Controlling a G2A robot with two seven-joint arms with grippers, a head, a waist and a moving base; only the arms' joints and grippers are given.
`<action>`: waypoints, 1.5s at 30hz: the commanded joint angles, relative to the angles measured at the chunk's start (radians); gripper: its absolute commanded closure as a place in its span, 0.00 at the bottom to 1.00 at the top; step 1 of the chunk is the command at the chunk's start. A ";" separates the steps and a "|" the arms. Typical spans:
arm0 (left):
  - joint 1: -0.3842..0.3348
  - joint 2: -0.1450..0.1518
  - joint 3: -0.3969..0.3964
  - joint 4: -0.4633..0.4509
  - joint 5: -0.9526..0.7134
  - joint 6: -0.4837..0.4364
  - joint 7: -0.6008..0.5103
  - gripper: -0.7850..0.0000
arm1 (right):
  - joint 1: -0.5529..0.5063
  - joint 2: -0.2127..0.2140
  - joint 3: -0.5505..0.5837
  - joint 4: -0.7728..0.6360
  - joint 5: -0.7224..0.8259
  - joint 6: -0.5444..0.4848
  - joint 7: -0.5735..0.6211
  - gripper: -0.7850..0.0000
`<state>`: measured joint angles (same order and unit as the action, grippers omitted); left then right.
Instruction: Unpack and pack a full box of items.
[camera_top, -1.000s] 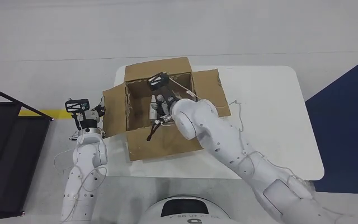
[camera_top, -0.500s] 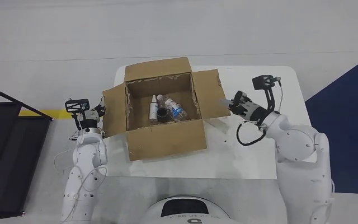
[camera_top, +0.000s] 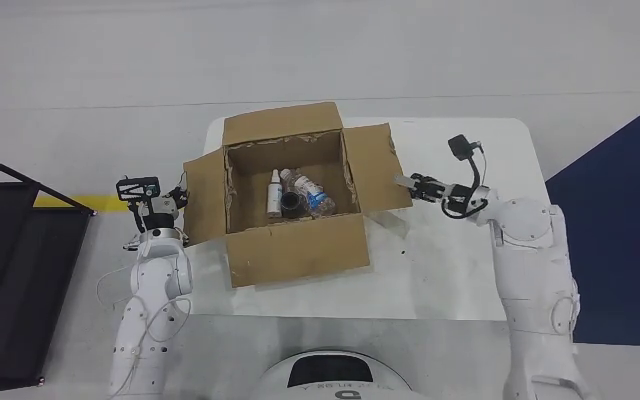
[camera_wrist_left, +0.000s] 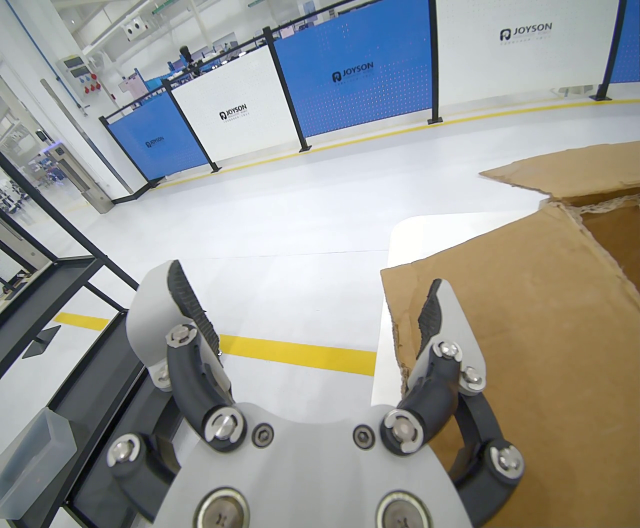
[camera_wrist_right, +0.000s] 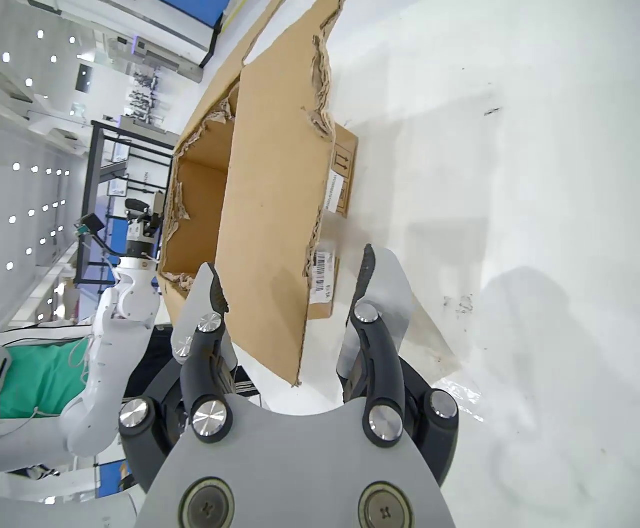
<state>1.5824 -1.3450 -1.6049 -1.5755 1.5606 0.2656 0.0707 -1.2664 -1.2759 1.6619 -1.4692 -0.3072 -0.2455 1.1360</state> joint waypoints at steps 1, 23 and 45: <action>0.000 0.000 0.000 0.000 0.000 0.000 0.000 0.00 | 0.017 0.004 0.010 0.030 0.042 -0.018 0.009 0.53; 0.000 0.000 0.000 0.000 0.000 0.000 0.000 0.00 | -0.022 0.030 -0.211 -0.382 0.097 0.022 0.089 0.56; 0.039 0.020 -0.103 0.181 0.201 0.056 -0.008 0.00 | 0.206 -0.002 -0.591 -0.229 -0.150 0.192 -0.086 0.38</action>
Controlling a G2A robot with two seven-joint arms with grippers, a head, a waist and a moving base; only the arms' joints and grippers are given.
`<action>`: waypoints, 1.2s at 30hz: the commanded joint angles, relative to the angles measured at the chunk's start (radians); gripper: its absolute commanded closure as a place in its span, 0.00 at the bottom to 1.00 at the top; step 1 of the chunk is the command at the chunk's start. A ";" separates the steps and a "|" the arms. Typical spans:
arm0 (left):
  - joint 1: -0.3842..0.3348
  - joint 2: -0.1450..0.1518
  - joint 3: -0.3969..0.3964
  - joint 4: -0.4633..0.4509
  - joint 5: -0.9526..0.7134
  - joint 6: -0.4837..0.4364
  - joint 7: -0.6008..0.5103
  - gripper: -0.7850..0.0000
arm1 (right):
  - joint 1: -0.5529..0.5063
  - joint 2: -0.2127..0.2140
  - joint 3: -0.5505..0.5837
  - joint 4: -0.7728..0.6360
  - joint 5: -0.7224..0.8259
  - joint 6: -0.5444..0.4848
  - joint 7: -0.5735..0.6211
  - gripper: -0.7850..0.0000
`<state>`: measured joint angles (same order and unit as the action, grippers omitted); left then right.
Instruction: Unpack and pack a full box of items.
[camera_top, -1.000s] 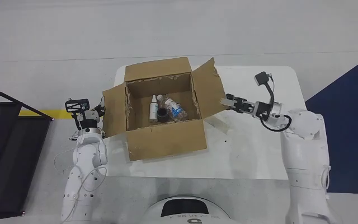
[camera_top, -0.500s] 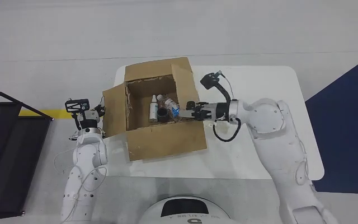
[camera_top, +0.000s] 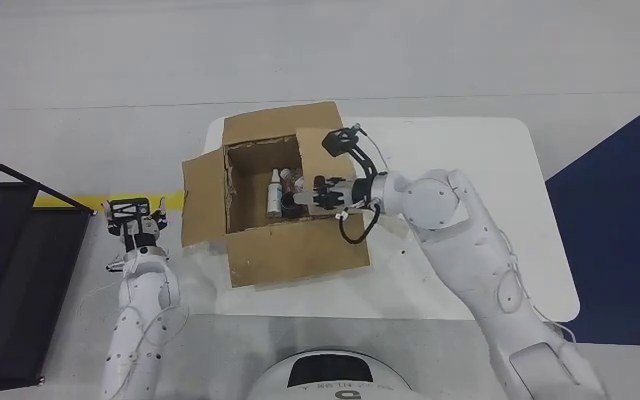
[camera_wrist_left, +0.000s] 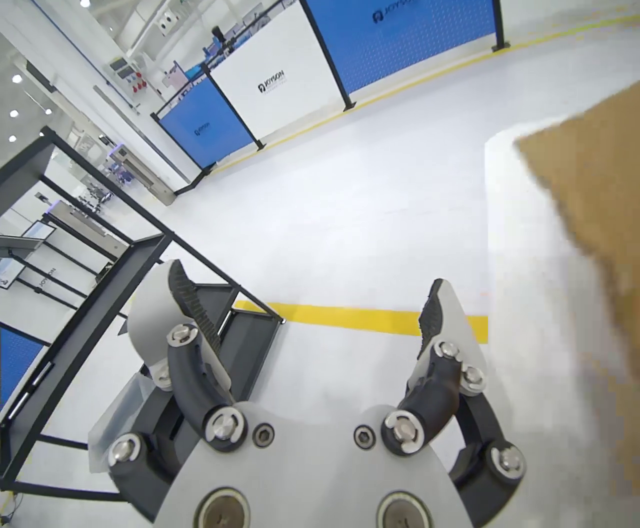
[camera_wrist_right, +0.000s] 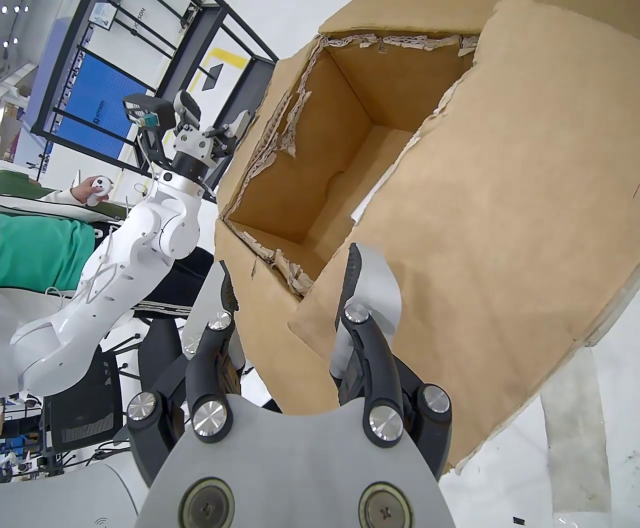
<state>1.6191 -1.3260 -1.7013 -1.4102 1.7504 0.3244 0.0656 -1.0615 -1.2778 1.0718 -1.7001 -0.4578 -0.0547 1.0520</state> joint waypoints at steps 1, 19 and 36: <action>0.005 0.002 -0.012 0.024 0.002 -0.012 0.001 0.00 | 0.002 0.001 -0.002 0.005 0.000 0.002 -0.004 0.38; 0.016 0.009 0.009 -0.062 -0.101 -0.283 0.155 0.00 | -0.018 0.015 -0.001 -0.007 -0.150 0.164 -0.061 0.22; 0.015 0.018 0.127 -0.371 0.098 -0.404 0.159 0.00 | -0.121 0.042 0.145 -0.120 -0.076 0.115 -0.116 0.00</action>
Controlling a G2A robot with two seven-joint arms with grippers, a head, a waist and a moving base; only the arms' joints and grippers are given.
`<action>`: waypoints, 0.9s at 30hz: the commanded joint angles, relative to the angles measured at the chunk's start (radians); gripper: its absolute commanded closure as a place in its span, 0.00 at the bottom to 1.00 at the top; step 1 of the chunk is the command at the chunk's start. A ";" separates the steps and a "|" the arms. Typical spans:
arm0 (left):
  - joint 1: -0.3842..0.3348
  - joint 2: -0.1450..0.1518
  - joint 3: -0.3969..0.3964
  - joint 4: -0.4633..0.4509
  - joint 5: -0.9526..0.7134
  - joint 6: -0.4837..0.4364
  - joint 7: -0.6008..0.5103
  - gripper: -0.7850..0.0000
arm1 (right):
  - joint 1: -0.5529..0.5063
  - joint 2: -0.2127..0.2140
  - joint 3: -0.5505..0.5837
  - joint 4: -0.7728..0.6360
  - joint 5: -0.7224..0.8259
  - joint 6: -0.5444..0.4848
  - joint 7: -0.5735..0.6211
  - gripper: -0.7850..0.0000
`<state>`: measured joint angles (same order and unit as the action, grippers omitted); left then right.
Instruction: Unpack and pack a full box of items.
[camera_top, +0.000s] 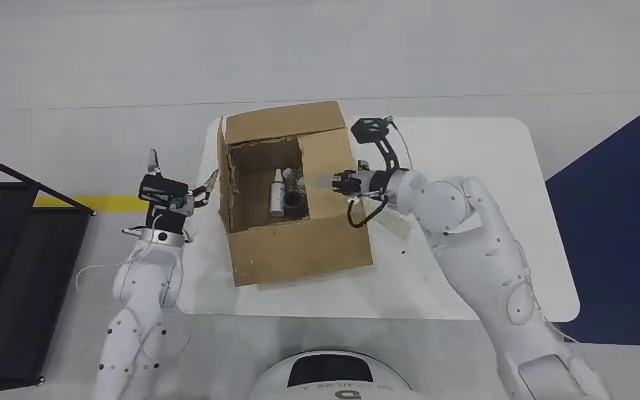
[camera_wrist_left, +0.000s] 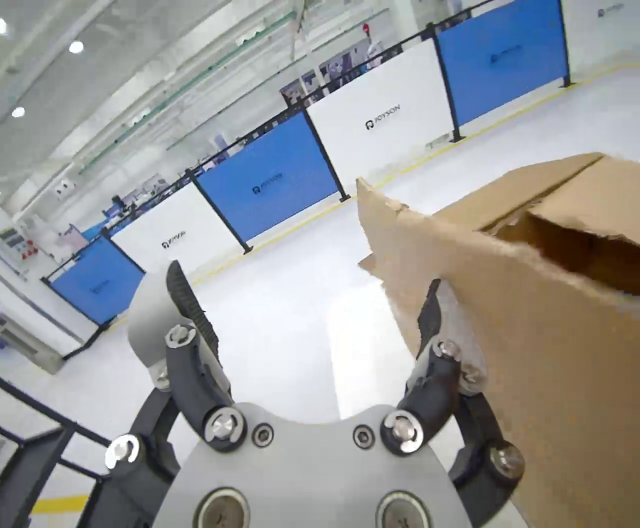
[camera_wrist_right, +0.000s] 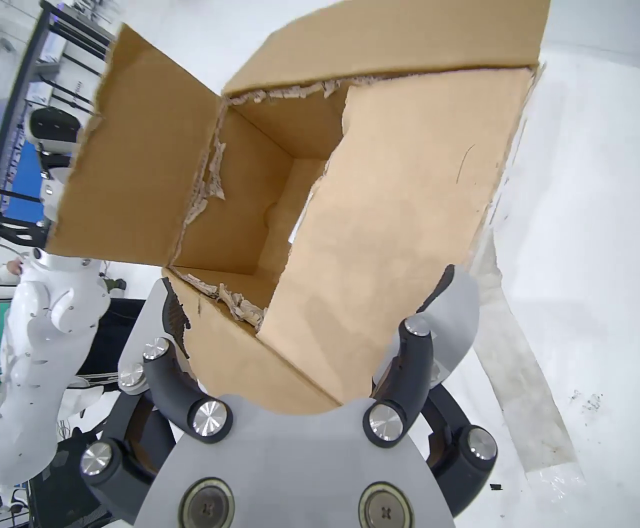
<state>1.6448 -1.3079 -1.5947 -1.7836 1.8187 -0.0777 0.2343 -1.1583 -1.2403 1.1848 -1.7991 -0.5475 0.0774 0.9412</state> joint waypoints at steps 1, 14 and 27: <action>-0.022 -0.001 0.040 0.009 0.046 -0.004 -0.020 0.00 | -0.051 0.010 0.068 -0.043 0.029 -0.035 -0.013 0.00; -0.065 0.005 0.128 0.028 0.270 -0.042 -0.199 0.00 | -0.264 0.050 0.301 -0.163 0.123 -0.162 -0.046 0.00; -0.002 -0.006 0.041 -0.039 0.035 0.183 -0.148 0.00 | -0.298 0.056 0.315 -0.194 0.123 -0.183 -0.058 0.00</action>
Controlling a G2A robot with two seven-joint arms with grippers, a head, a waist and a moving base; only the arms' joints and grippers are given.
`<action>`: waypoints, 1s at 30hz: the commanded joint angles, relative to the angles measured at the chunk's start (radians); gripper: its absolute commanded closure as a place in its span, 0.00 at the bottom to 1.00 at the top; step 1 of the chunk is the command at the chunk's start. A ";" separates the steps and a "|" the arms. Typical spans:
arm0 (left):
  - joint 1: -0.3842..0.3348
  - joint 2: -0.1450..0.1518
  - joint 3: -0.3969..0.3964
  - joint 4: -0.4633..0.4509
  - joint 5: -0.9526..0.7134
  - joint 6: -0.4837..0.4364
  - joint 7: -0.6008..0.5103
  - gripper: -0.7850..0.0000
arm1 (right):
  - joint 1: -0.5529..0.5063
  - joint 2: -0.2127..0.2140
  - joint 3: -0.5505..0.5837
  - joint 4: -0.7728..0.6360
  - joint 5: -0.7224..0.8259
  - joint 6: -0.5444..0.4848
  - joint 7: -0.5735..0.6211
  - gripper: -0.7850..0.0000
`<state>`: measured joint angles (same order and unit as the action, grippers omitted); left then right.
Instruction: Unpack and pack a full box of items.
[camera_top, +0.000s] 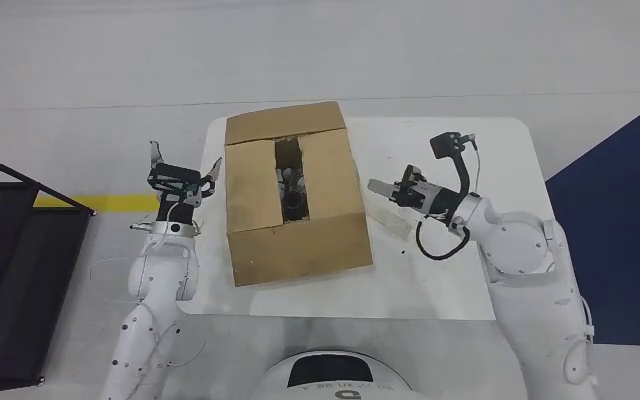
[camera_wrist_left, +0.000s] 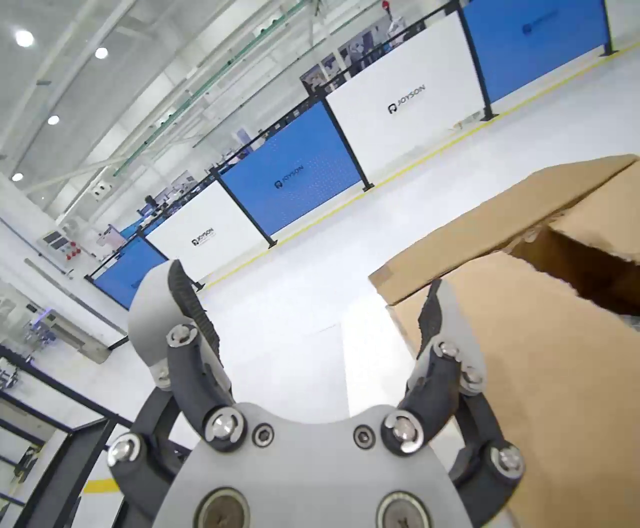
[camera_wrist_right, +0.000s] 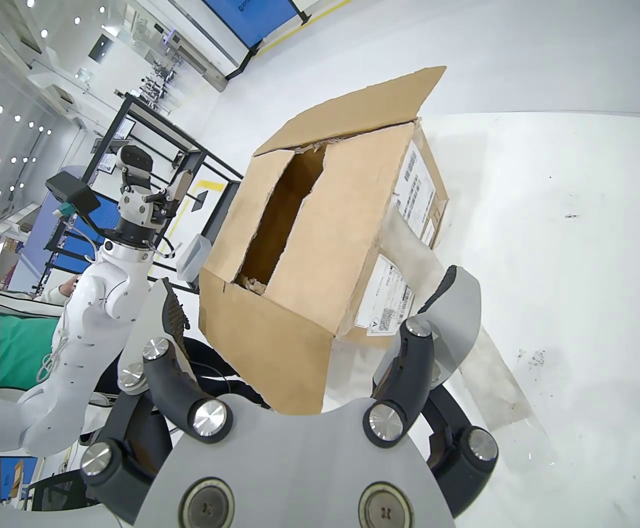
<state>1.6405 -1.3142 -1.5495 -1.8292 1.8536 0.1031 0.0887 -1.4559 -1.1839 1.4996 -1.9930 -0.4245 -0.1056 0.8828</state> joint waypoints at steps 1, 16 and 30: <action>0.004 0.000 -0.008 0.014 -0.001 0.005 -0.004 0.00 | 0.000 0.000 0.000 0.000 0.000 0.000 0.000 0.00; -0.034 -0.003 0.020 0.129 0.002 0.008 -0.011 0.00 | 0.000 0.000 0.000 0.000 0.000 0.000 0.000 0.00; -0.057 -0.001 0.033 0.132 0.027 -0.024 -0.003 0.00 | 0.008 0.013 -0.053 0.043 -0.105 0.050 0.190 0.00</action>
<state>1.5843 -1.3146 -1.5181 -1.6973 1.8797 0.0782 0.0854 -1.4574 -1.1729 1.4595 -1.9582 -0.5011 -0.0737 1.0183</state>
